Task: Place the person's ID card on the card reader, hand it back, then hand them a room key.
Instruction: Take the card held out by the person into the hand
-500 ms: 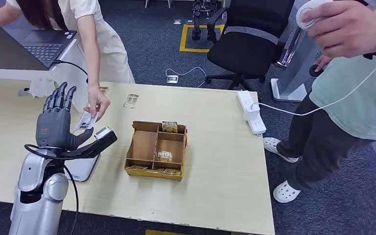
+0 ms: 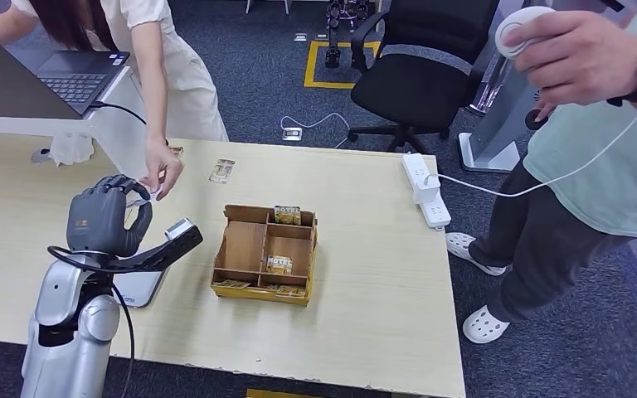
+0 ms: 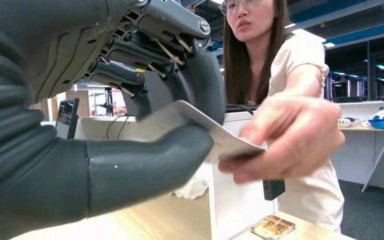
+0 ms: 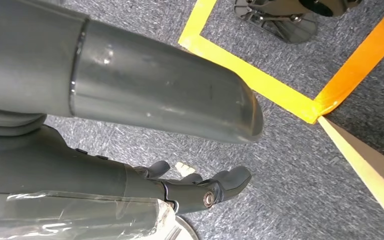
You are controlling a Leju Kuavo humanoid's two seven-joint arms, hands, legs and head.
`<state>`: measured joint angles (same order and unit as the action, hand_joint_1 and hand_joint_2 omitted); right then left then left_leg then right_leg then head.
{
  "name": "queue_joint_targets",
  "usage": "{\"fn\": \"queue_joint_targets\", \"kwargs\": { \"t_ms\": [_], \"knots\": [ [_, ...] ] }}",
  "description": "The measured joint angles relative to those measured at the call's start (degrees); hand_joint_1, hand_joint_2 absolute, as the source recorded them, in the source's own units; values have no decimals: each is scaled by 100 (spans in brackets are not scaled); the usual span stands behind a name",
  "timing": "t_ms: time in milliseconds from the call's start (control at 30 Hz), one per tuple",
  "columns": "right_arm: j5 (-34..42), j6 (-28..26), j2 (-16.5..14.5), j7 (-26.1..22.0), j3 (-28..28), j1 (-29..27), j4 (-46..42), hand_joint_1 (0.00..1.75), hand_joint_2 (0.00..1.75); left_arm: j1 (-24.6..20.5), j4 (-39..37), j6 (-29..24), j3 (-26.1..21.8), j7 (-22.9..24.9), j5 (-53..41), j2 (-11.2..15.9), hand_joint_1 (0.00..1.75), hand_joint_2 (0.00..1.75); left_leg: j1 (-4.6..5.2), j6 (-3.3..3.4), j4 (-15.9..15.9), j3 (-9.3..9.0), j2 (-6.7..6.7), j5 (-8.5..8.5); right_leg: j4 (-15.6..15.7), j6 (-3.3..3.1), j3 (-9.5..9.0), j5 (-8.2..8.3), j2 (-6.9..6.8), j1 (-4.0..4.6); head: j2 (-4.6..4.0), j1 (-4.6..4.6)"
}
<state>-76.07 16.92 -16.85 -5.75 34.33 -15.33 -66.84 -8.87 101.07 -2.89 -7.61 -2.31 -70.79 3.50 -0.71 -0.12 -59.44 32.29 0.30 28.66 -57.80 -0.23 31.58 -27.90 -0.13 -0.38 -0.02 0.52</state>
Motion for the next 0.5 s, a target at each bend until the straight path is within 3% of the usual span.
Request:
{"fn": "queue_joint_targets", "kwargs": {
  "t_ms": [500],
  "knots": [
    [-4, 15, -5, 7, 32, -7, -2, 0, 0, 29, 0, 36, -100, -38, -67, -82, 175, 175, 0, 0, 0, 0, 0, 0, 0, 0, 0, 0, 0, 0, 0, 1]
  ]
}}
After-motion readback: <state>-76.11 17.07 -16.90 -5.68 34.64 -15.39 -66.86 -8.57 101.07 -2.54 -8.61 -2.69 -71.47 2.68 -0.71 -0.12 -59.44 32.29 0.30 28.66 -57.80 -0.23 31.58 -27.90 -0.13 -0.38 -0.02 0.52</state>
